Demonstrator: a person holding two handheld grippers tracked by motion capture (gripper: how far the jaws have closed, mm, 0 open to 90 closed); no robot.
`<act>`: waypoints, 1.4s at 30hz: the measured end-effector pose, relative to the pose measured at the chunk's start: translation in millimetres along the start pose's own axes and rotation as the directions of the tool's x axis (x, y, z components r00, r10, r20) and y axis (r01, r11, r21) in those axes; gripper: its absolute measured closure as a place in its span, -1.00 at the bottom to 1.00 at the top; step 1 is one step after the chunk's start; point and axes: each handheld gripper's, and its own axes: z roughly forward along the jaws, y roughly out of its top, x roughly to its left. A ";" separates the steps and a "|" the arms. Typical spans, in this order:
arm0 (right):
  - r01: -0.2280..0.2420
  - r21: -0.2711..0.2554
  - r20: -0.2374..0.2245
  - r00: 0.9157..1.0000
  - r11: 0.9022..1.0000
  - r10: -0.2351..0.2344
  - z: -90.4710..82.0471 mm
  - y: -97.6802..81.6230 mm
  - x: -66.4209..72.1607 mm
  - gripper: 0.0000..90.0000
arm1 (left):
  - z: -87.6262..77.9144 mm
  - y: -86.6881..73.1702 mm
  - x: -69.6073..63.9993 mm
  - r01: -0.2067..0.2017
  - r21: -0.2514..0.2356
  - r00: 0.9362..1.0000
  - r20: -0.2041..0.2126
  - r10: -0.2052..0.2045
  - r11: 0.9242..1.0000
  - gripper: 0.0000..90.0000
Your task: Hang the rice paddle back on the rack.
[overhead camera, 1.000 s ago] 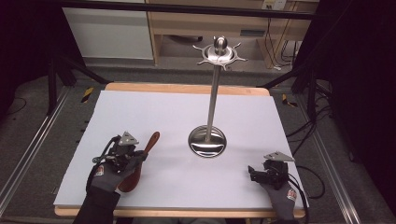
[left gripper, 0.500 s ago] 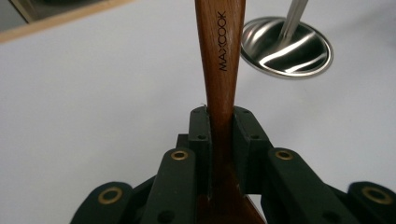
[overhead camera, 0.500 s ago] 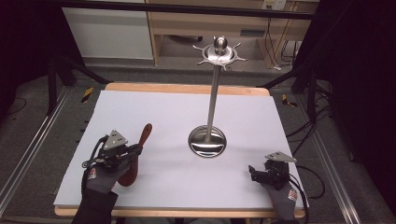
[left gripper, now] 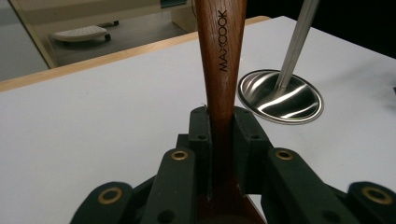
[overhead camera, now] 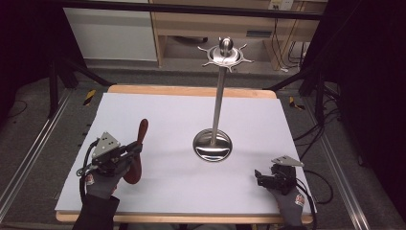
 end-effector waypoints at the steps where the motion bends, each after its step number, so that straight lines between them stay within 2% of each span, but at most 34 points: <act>1: 0.002 0.000 0.000 1.000 1.000 -0.002 0.0 0.0 -0.1 -0.71 | -0.4 0.5 -0.3 0.001 -0.002 1.000 0.004 -0.001 1.000 0.74; 8: 0.000 0.002 0.000 1.000 1.000 0.000 0.1 -0.1 0.3 -0.71 | -3.6 3.6 -2.8 0.006 -0.041 1.000 0.005 -0.006 0.999 0.74; 15: 0.013 0.004 0.007 1.000 1.000 -0.013 1.6 0.0 -0.3 -0.71 | -6.2 9.3 -9.3 -0.017 -0.085 1.000 0.004 0.018 0.996 0.74; 24: 0.008 0.001 0.007 1.000 1.000 -0.008 0.8 0.1 -0.6 -0.71 | -6.9 24.4 -17.4 -0.052 -0.126 0.998 0.018 0.055 0.991 0.74; 33: 0.006 0.001 0.008 1.000 1.000 -0.006 0.9 0.2 -0.1 -0.71 | 0.7 39.9 -22.6 -0.036 -0.162 0.998 0.047 0.044 0.986 0.74; 42: 0.004 -0.001 0.005 1.000 1.000 -0.004 0.6 0.4 0.0 -0.71 | 8.3 59.3 -30.7 -0.051 -0.179 0.997 0.054 0.062 0.982 0.74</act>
